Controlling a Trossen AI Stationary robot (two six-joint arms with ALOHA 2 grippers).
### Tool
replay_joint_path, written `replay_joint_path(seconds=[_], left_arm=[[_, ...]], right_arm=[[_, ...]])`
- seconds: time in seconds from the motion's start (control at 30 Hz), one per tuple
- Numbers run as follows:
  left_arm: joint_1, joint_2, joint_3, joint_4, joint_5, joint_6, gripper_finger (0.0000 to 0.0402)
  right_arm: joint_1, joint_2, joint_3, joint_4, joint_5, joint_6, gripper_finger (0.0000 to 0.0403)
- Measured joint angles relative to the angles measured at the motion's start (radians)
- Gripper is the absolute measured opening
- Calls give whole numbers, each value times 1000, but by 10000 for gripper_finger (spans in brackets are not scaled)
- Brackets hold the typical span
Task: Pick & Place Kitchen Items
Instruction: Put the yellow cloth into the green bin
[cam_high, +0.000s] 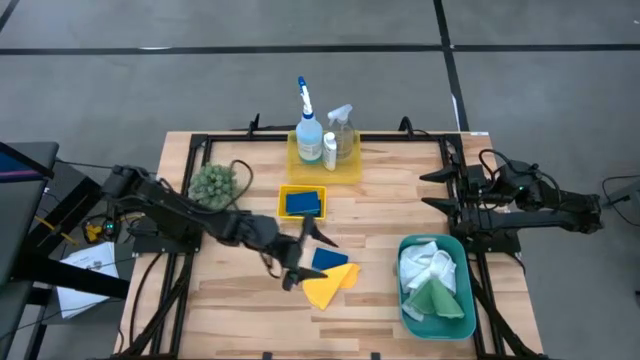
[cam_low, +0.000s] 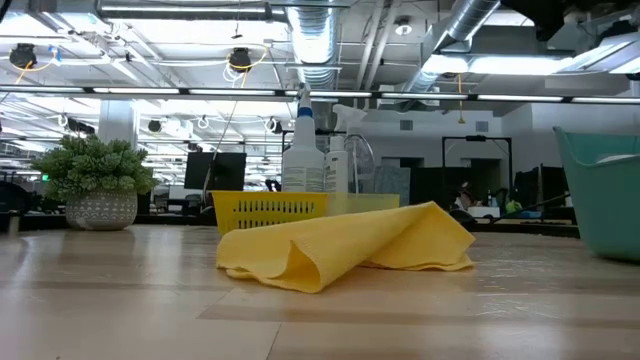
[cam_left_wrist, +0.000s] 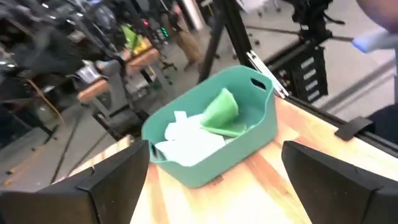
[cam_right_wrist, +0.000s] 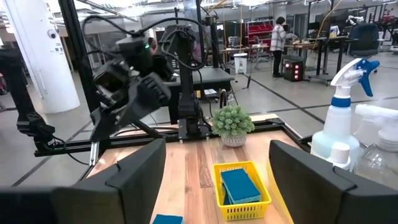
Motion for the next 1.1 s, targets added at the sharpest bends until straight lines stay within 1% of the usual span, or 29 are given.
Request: replay_joint_path(seconds=[0.17,0.23,0.37,0.5,0.57,0.77,0.9,1.03,1.1], left_arm=[[11,117,108,-110,25,21,361],[17,157,132,-117,40,33,361],[38,219,156,-120,104,53,359],[66,248,166,-121,161,54,362],[76,249,166,-138,166,40,364],[92,249,165,-213,167,-103,361],[86,269,114,-221,168,-169,354],[79,313,49,-156,166,-175,345],[79,343,20,-97,159,-185,341]], right_arm=[[0,0,0,1,0,2,277],[0,0,0,7,0,2,277],[0,0,0,7,0,9,277],[0,0,0,5,0,10,277],[0,0,0,5,-4,10,277],[0,0,0,5,-27,10,277],[0,1,0,5,-27,18,277],[12,1,0,7,-27,21,277],[25,3,1,9,-27,21,277]])
